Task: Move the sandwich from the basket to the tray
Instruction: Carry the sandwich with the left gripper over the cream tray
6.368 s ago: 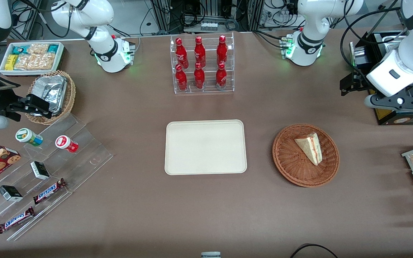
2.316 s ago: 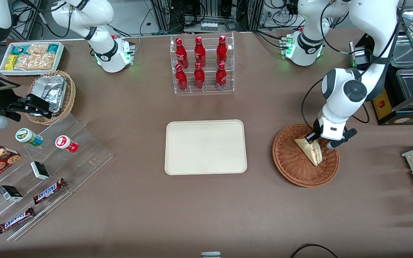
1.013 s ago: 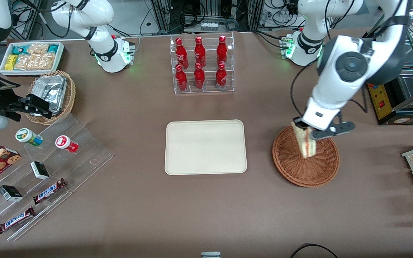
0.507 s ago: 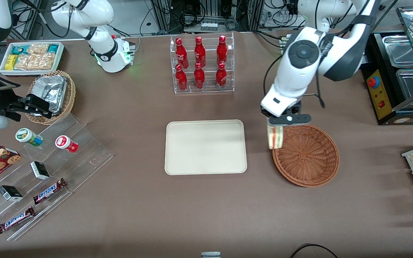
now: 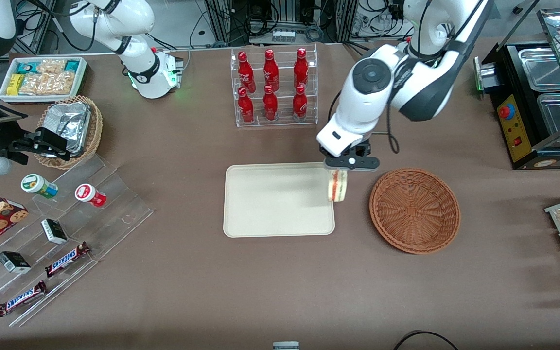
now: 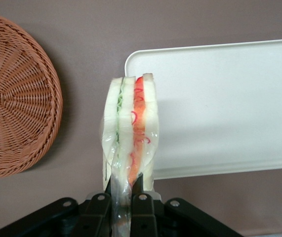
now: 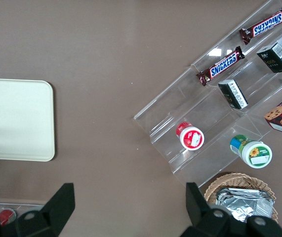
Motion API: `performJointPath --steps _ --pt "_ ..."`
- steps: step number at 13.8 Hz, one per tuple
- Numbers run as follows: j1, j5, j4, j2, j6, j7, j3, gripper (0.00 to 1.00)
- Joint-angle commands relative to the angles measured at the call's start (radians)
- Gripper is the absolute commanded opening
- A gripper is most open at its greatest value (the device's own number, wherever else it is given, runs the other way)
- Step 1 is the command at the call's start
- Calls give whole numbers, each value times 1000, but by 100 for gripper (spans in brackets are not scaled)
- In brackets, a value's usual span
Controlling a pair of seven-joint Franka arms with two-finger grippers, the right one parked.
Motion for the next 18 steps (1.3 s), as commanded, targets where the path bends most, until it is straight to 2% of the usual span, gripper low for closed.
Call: performJointPath --steps 1,4,10,12,17,18 --pt "-41 126 90 140 15 -158 -25 0" --pt "-56 233 152 226 13 -288 -57 0" --pt "-104 284 239 353 4 -309 -63 0" --pt "-112 329 265 398 4 -309 -63 0" --pt "-121 338 267 433 12 -295 -63 0" --pt "-124 359 273 451 15 -306 -63 0"
